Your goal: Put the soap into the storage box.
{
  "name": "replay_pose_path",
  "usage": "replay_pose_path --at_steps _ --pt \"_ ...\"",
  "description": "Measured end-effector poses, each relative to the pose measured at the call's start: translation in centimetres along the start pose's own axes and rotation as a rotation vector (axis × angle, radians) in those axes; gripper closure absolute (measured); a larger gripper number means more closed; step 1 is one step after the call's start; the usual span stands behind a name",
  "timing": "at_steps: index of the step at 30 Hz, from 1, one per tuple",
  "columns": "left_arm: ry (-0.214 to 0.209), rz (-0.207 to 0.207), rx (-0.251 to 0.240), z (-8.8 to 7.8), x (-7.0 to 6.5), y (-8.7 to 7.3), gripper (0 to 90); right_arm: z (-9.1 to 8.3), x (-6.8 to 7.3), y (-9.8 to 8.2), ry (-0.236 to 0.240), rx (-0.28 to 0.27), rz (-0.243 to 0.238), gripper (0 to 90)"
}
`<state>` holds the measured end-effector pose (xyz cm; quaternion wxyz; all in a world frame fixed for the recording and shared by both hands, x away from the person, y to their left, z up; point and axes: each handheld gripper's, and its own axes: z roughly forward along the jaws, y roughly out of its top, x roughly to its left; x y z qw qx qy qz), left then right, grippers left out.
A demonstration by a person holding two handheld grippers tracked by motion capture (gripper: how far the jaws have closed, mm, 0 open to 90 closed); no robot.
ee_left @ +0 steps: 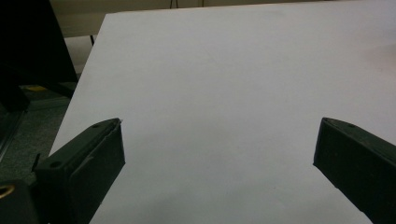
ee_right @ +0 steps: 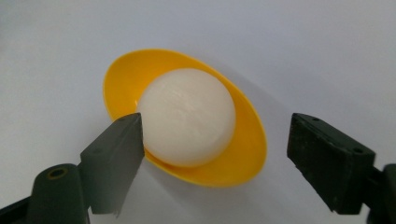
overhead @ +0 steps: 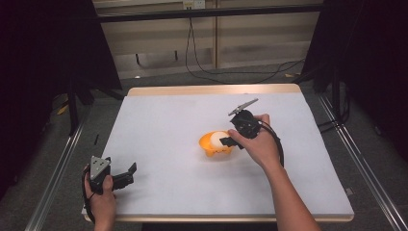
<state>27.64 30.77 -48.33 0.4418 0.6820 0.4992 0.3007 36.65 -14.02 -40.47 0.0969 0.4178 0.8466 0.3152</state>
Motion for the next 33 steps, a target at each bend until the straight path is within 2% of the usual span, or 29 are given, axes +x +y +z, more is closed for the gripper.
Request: replay_pose_path --at_steps 3,4,9,19,24,33 --pt "-0.005 -0.001 0.0 0.0 0.1 0.0 1.8 -0.6 -0.6 -0.7 -0.004 -0.027 0.017 15.3" --pt "-0.005 -0.001 0.0 0.0 0.1 0.0 1.8 -1.2 -0.9 -1.2 -0.008 -0.046 0.038 13.5" --pt "-0.004 -0.002 0.003 0.0 0.1 0.0 1.8 -2.2 -1.7 -2.2 -0.008 -0.077 0.039 11.9" --pt "-0.003 0.0 0.0 0.0 0.0 0.0 1.9 -3.5 -3.3 -5.6 -0.031 -0.097 0.083 9.2" --pt "0.001 0.005 -0.001 0.0 -0.1 0.0 1.9 -4.1 -3.8 -7.3 -0.05 -0.115 0.09 6.9" --pt "0.002 0.011 0.004 0.0 0.0 0.0 1.9 -5.2 -4.9 -10.4 -0.05 -0.142 0.128 2.3"
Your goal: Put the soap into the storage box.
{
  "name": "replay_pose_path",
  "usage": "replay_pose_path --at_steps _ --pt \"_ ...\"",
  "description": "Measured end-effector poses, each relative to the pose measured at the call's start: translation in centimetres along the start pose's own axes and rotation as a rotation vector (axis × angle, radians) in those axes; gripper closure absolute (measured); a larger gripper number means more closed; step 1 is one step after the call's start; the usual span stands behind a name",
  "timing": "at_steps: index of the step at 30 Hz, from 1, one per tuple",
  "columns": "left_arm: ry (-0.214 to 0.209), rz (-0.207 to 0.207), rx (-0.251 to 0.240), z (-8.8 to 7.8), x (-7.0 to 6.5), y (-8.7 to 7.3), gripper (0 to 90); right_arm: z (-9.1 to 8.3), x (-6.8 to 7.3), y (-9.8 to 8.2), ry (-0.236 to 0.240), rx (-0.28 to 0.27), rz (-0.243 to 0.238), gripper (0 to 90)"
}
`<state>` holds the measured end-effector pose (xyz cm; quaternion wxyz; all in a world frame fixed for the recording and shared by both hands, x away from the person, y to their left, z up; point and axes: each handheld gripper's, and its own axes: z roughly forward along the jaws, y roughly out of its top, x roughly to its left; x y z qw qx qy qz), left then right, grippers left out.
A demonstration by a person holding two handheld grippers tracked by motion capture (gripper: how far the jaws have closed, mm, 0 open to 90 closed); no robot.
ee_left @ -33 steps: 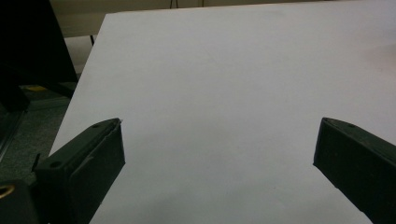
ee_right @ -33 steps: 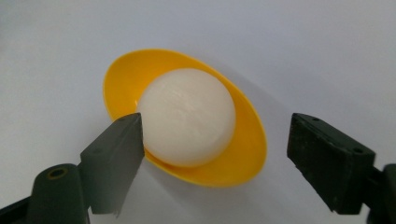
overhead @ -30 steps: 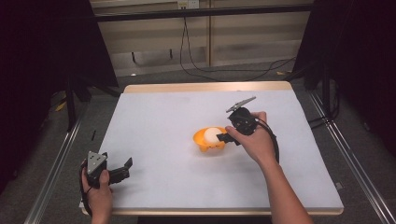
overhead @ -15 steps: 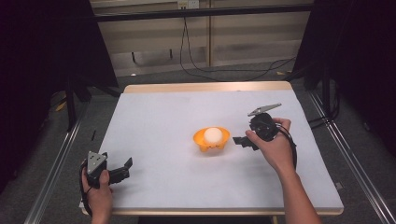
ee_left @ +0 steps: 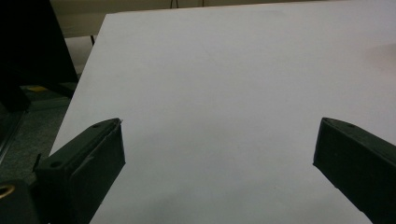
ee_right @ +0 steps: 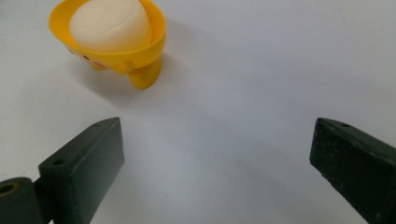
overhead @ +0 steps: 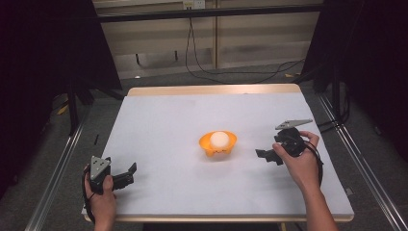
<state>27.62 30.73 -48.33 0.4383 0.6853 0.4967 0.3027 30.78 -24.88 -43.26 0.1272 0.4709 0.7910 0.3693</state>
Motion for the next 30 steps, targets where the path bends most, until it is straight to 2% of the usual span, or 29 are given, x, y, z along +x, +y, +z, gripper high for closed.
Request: replay_pose_path --at_steps 10,23,30 --pt "0.006 0.004 0.007 0.0 0.0 0.0 1.9 -1.0 -1.0 -2.8 -0.026 -0.005 0.002 1.5" --pt "0.006 0.019 0.009 0.0 -0.2 0.0 2.0 -2.4 -2.4 -7.0 -0.046 -0.058 0.047 1.7" --pt "0.005 0.013 0.005 0.0 -0.2 0.0 2.0 -3.5 -3.2 -9.1 -0.078 -0.074 0.069 2.1"
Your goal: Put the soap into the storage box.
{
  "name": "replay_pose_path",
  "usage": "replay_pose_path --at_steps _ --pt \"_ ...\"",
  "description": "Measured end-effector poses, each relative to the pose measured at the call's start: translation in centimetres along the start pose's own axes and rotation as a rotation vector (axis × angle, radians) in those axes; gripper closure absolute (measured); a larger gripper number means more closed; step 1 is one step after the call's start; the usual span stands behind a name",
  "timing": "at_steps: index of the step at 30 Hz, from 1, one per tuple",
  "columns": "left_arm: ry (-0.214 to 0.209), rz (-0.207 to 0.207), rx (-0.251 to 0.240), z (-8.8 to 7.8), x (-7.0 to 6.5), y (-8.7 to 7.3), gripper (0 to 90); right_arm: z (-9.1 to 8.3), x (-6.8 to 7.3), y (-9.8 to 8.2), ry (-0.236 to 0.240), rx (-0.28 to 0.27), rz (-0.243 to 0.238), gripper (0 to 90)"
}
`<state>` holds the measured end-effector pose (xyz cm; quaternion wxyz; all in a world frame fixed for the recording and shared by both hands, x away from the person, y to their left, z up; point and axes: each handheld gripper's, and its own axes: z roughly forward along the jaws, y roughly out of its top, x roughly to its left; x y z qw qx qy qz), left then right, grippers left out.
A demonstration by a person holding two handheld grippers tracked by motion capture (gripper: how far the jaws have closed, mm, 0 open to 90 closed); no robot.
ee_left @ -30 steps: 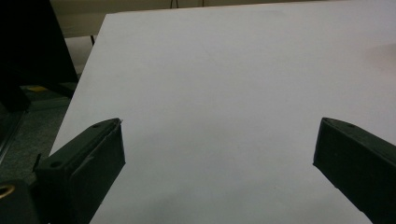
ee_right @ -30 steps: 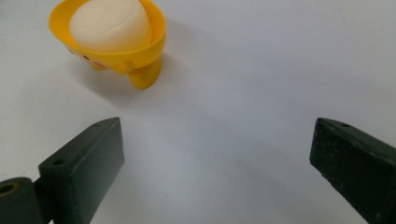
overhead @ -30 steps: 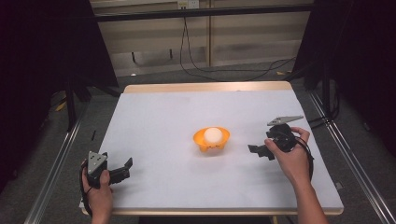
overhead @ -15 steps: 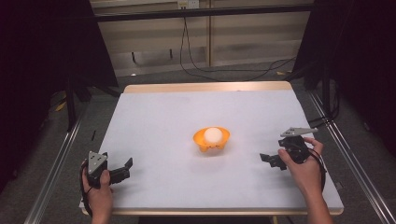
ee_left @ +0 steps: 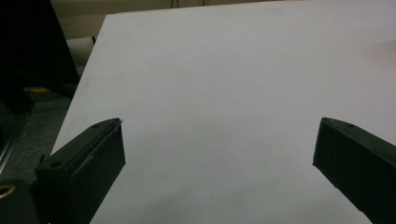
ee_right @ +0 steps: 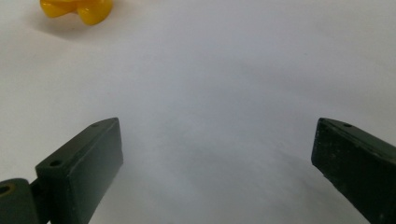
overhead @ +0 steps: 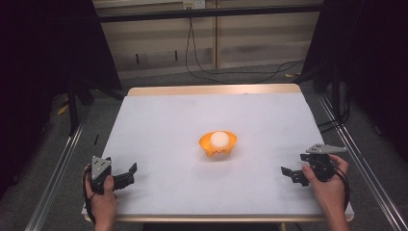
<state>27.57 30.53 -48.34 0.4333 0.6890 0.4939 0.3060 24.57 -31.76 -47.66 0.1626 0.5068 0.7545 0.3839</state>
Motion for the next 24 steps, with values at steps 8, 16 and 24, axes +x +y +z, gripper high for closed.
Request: replay_pose_path --at_steps 8,16,24 --pt "0.001 0.001 -0.001 0.0 0.0 0.0 2.1 -1.5 -1.3 -2.0 -0.011 -0.049 0.034 2.2" --pt "0.0 0.0 -0.003 -0.1 0.1 0.0 2.1 -3.1 -2.0 -3.1 -0.041 -0.081 0.054 2.3" --pt "-0.003 -0.007 -0.009 -0.1 0.2 0.0 2.1 -4.3 -2.3 -4.2 -0.058 -0.12 0.08 2.4"
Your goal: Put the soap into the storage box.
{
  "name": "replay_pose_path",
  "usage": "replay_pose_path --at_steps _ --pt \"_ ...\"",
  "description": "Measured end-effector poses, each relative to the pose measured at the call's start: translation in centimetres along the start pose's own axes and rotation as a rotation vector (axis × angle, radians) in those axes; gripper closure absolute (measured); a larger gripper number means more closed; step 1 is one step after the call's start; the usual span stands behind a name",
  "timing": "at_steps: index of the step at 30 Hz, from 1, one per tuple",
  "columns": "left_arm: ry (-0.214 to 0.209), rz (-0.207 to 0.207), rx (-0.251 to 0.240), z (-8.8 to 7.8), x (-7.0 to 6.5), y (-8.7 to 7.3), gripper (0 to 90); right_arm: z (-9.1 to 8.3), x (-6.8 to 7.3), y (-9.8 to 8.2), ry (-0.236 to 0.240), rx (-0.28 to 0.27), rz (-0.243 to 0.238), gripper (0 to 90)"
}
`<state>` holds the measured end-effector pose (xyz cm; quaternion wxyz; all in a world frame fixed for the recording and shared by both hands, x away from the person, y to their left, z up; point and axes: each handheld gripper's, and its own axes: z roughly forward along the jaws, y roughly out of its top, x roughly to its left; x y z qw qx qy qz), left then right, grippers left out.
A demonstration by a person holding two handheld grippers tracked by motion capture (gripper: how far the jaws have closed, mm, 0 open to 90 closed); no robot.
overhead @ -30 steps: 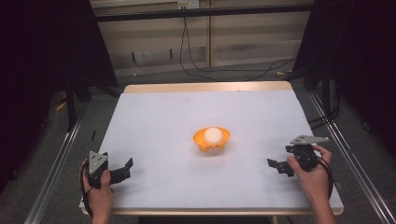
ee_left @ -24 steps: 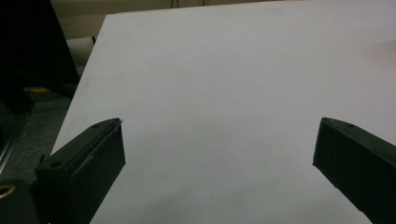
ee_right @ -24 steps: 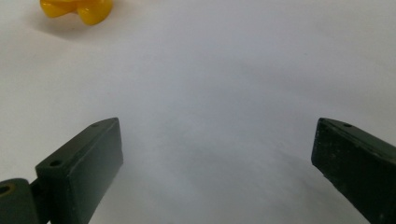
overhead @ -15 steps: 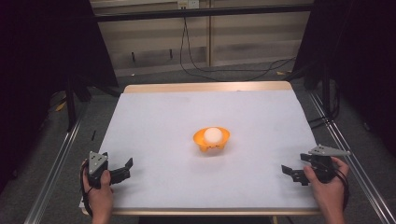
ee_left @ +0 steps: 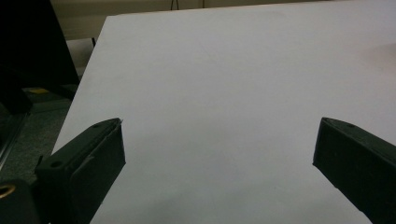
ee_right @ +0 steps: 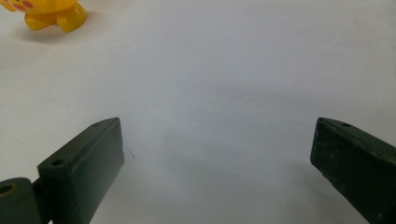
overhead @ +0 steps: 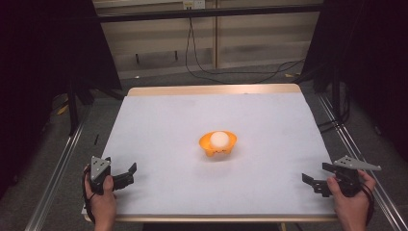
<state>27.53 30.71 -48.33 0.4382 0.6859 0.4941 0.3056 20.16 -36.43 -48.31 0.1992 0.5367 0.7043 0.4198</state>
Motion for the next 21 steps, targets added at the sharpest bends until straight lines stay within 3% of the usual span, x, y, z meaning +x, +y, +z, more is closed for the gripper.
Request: replay_pose_path --at_steps 4,9,13,16,21 --pt "-0.004 -0.007 -0.001 -0.1 0.2 0.0 2.1 -0.5 -0.1 -0.3 -0.003 -0.021 0.009 2.4" --pt "-0.03 -0.053 -0.015 -0.2 0.7 0.0 2.0 -1.2 -0.4 -0.8 -0.023 -0.079 0.021 2.4" --pt "-0.037 -0.053 -0.014 -0.2 0.7 0.0 2.0 -1.7 -1.0 -1.3 -0.004 -0.144 0.082 2.5" --pt "-0.037 -0.056 -0.018 -0.2 0.7 -0.1 2.0 -1.8 -1.2 -1.5 -0.001 -0.159 0.098 2.9" --pt "-0.041 -0.046 -0.018 -0.3 0.6 -0.1 2.1 -1.5 -0.9 -1.4 -0.022 -0.131 0.076 3.3"
